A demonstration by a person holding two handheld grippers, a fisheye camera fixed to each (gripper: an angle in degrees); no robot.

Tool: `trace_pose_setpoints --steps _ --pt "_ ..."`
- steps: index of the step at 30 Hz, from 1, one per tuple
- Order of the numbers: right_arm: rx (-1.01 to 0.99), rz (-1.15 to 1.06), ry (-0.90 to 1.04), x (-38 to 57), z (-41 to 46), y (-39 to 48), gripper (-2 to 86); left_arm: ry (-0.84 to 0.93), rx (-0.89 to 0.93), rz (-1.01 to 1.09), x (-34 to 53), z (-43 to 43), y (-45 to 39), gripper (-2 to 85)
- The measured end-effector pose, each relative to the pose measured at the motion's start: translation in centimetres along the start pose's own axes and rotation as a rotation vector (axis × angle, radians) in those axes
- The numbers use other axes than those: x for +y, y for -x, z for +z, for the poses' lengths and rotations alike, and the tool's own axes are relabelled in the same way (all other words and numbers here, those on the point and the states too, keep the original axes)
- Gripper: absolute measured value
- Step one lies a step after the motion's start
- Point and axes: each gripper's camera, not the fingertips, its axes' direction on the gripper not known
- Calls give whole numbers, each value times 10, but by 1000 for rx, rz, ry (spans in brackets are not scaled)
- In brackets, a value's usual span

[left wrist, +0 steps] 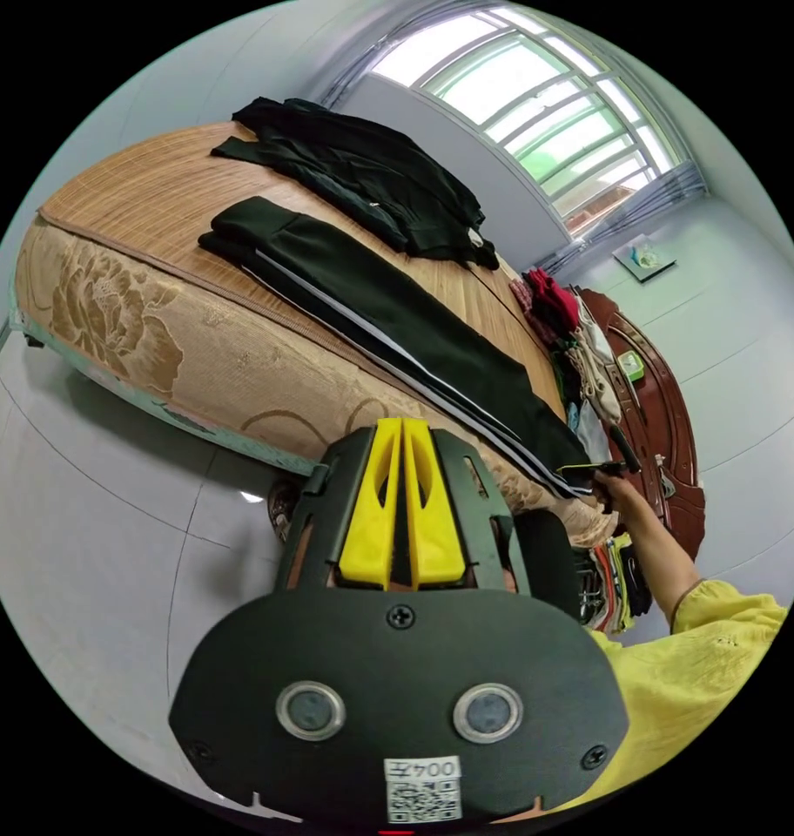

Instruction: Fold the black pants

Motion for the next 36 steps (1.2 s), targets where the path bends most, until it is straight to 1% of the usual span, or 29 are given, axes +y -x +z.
trace_pose_setpoints --steps 2,4,7,10,14,17,22,26,32,36 --pt "34 -94 65 -20 -14 7 -6 -3 17 -32 -9 26 22 4" --pt "73 -156 82 -29 -23 14 -5 -15 21 -73 -21 42 46 6" --pt "104 -204 104 -43 -38 22 -5 -39 87 -173 -52 63 100 13" --pt "95 -201 119 -56 -51 22 -5 -55 186 -261 -88 85 159 35" --pt "35 -170 134 -72 -67 15 -4 -124 245 -407 -117 112 235 100" --pt "-13 -148 128 -79 -77 9 -5 -144 297 -478 -129 133 274 135" --pt "-84 -108 108 -83 -92 -1 -4 -118 272 -522 -144 158 317 158" --pt "-105 -75 134 -91 -100 -3 -5 -88 241 -512 -164 168 349 170" --pt "-52 -72 181 -104 -99 7 -6 -42 198 -472 -210 178 381 173" --pt "-22 -80 192 -106 -96 12 -6 -67 235 -505 -233 177 408 180"
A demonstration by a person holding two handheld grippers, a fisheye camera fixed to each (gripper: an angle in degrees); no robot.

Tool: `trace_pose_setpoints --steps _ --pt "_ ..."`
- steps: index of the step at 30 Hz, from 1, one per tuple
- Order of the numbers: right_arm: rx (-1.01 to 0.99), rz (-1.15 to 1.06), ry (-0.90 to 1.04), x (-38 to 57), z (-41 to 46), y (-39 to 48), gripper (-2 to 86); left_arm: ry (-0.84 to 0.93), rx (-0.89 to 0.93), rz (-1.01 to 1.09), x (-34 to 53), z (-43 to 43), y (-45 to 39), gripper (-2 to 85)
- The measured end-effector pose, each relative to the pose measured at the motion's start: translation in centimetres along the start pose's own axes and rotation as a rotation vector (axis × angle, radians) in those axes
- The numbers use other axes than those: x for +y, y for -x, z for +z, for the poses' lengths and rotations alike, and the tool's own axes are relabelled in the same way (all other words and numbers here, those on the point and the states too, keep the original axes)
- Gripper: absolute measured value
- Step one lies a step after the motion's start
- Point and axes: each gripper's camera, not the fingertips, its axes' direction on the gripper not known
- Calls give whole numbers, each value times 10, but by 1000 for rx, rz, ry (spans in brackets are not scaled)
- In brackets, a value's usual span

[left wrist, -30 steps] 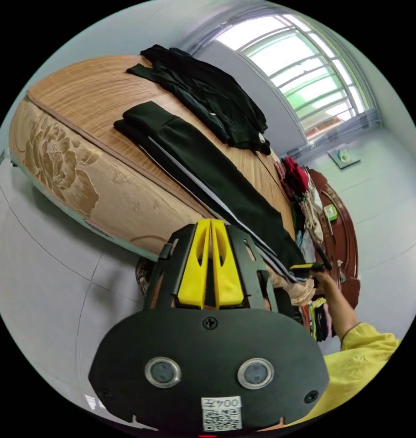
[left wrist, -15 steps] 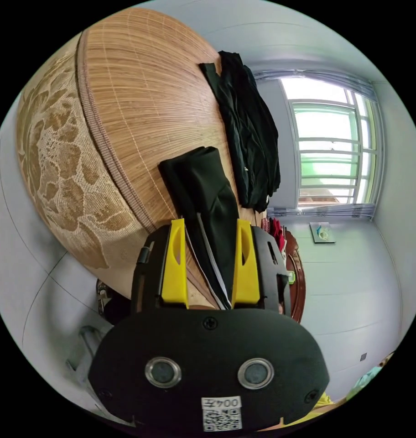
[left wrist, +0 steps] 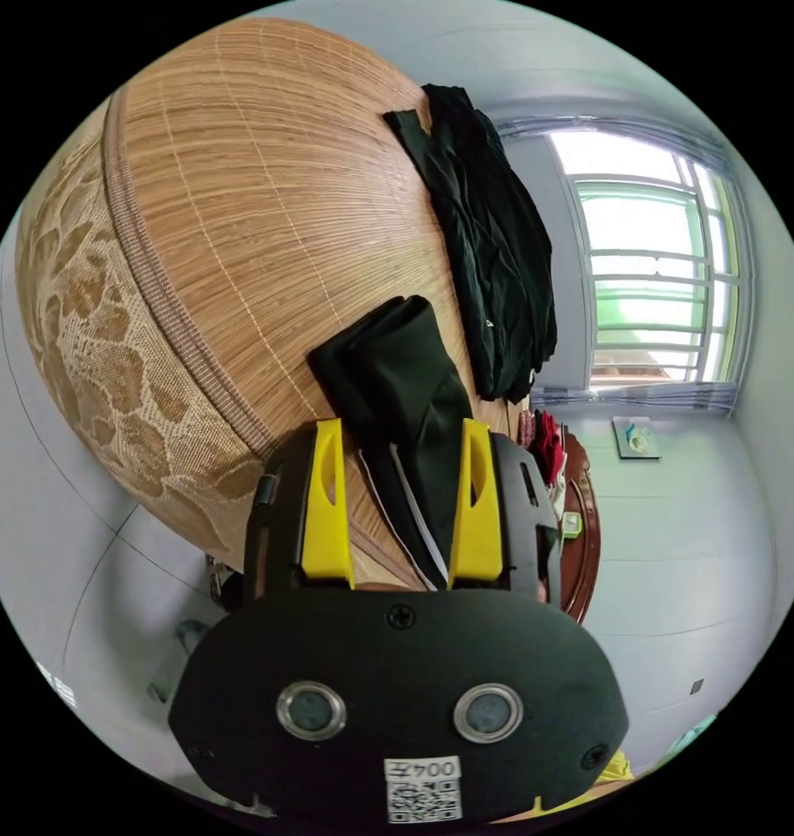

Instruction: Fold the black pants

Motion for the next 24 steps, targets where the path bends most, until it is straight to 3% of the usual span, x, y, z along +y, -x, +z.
trace_pose_setpoints --steps 6,15,24 --pt "-12 21 3 1 12 -3 -5 5 11 24 -65 -4 3 175" --pt "-10 62 -39 18 46 -8 -5 -44 71 22 -161 -47 10 48" --pt "-72 114 -134 58 98 -27 10 -120 112 446 -253 -135 -150 33"
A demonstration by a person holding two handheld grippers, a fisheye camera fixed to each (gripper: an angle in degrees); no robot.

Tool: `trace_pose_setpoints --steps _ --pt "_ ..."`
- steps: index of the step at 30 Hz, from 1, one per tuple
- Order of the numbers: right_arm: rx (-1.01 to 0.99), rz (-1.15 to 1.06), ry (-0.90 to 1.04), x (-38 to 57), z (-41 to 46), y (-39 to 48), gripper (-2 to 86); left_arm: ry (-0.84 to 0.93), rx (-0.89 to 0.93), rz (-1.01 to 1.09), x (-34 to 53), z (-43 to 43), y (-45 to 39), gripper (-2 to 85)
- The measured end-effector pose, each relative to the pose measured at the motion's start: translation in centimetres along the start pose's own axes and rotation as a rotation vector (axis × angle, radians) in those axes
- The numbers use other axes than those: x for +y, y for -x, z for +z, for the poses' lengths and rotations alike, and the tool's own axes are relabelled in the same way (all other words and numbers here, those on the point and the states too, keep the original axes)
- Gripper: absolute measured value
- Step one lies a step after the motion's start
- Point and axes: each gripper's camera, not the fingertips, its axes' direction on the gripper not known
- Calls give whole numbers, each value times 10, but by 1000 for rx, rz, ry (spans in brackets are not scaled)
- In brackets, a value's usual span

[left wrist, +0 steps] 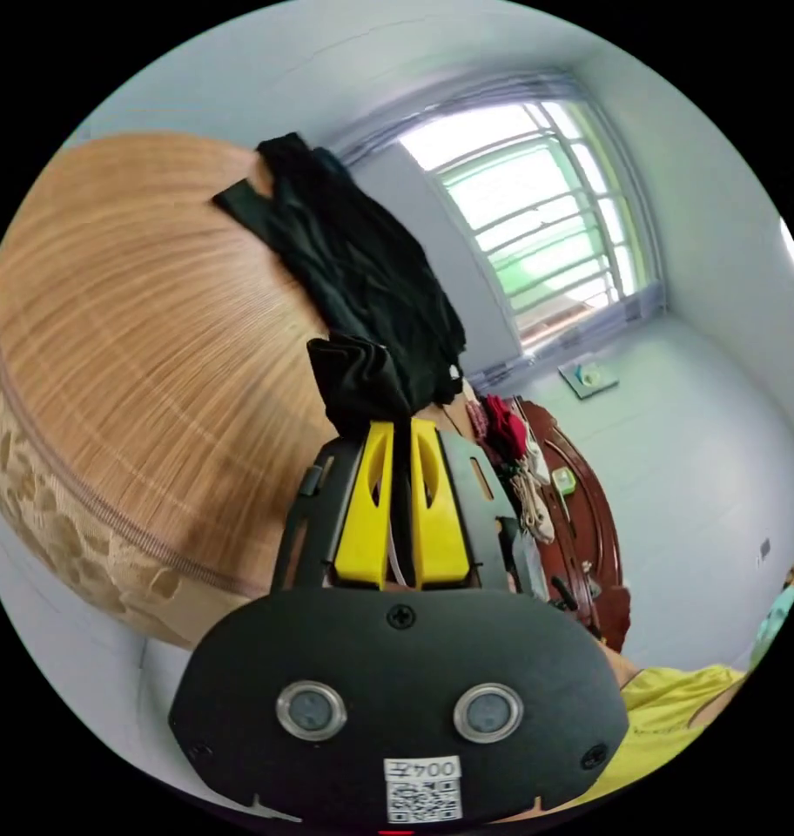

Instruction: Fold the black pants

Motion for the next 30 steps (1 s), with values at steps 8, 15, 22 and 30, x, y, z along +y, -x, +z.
trace_pose_setpoints --steps 8,15,22,30 --pt "-56 114 -218 85 34 -37 142 44 65 439 -151 -45 -197 32" --pt "-550 174 -594 163 70 -70 119 71 123 634 -241 -67 -356 30" --pt "-980 106 -722 159 126 -57 54 120 186 740 -322 -91 -492 29" --pt "-1169 97 -758 160 182 -66 74 217 173 859 -391 -82 -638 28"
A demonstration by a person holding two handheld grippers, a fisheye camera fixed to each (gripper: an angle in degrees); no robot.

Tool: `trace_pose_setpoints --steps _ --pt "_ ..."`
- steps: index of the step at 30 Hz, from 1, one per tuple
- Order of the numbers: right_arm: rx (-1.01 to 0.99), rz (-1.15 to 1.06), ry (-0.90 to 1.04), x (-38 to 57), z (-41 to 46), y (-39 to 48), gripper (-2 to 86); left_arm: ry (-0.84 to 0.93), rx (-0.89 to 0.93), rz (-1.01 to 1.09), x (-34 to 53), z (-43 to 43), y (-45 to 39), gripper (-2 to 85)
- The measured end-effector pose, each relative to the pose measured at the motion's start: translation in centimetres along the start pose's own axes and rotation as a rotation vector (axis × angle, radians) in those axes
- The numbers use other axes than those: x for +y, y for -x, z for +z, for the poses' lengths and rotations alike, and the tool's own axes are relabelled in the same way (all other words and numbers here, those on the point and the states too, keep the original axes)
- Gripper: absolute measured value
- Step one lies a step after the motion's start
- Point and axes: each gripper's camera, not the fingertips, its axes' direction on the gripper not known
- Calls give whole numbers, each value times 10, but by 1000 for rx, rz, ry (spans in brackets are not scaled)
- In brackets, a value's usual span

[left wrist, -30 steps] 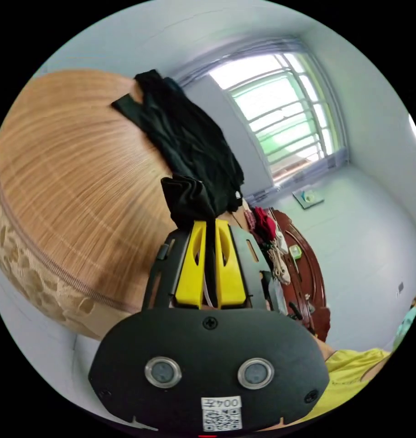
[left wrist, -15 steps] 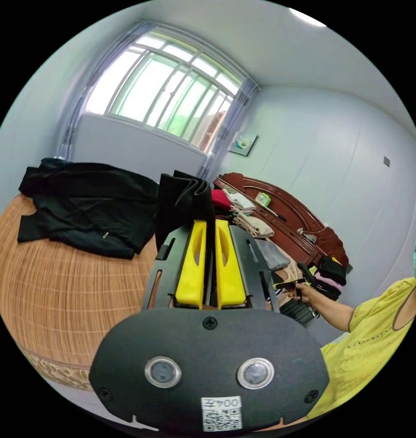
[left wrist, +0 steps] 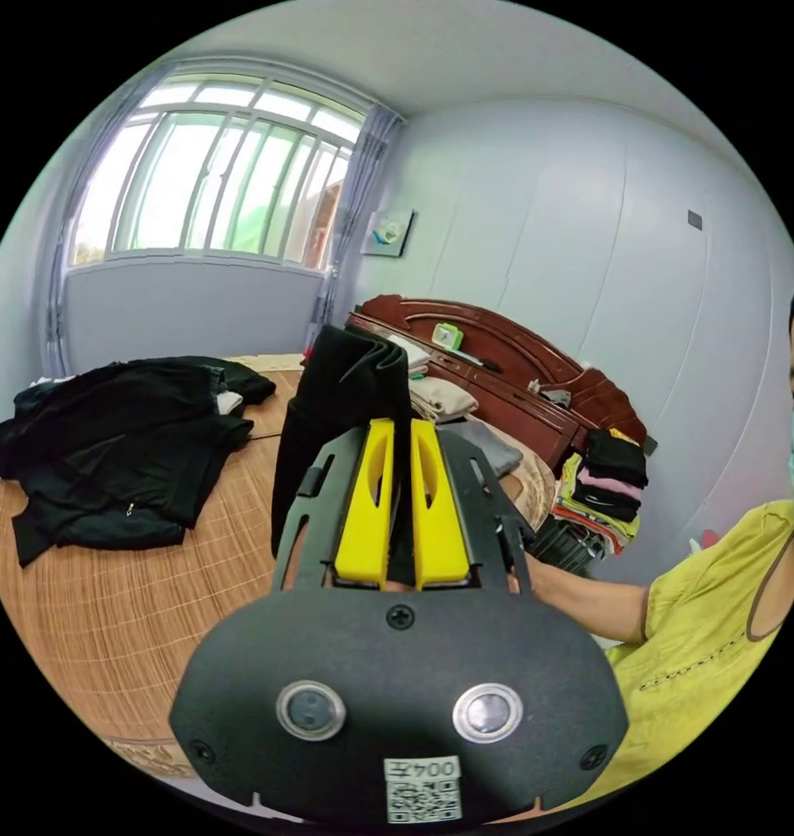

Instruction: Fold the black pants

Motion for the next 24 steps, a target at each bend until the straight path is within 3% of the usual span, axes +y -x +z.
trace_pose_setpoints --steps 8,15,20,24 --pt "42 68 -186 62 -119 -73 64 95 59 60 -123 87 -65 24" --pt "81 120 -337 117 -193 -115 58 242 53 136 -161 211 -144 29" --pt "84 187 -410 155 -217 -140 65 526 120 168 -137 334 -196 54" --pt "132 216 -452 165 -221 -145 123 678 218 121 -130 367 -208 107"
